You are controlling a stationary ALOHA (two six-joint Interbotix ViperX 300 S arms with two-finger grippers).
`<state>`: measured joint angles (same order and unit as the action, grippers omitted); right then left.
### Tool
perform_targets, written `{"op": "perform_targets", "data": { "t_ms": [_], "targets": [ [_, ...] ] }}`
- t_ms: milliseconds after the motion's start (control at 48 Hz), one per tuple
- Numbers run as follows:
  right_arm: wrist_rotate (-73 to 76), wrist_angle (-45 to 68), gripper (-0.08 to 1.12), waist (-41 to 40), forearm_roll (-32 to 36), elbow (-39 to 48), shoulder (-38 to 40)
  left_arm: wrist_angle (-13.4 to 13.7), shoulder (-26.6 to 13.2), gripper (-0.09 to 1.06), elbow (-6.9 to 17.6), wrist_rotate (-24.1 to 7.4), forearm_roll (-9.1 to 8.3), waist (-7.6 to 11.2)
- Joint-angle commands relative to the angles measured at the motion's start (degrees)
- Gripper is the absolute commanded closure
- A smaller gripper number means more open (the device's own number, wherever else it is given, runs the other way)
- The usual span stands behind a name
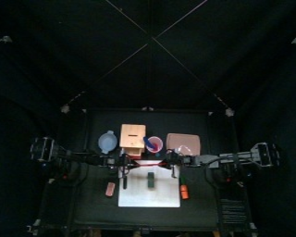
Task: Place sushi on board then cut the sushi with the knife then place the pieces on the plate
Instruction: Cut the sushi into 4 pieces
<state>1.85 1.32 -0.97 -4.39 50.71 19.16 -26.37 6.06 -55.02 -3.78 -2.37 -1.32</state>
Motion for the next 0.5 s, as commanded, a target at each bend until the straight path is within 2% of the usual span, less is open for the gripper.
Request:
{"op": "perform_targets", "data": {
  "t_ms": [21,83,208,312,500],
  "targets": [
    [0.3,-5.1,0.75,1.4,-2.3,-0.1,-1.2,1.6,0.2,0.58,0.9,0.1,0.0,2.11],
    [0.1,-9.0,0.75,2.1,-4.6,-0.5,-2.5,3.1,-0.2,0.58,1.0,0.1,0.0,3.52],
    [0.1,-12.8,0.75,2.7,-6.4,-0.8,-4.6,5.1,-1.1,0.58,1.5,0.1,0.18,5.19],
    [0.0,-13.4,0.75,2.2,-6.1,-1.2,-5.4,5.3,-2.5,0.58,2.5,0.1,0.44,5.98],
    [0.1,-15.6,0.76,1.9,-4.0,-1.3,-5.5,5.4,-7.5,0.59,5.7,-0.2,0.44,7.21]
  ]
}}
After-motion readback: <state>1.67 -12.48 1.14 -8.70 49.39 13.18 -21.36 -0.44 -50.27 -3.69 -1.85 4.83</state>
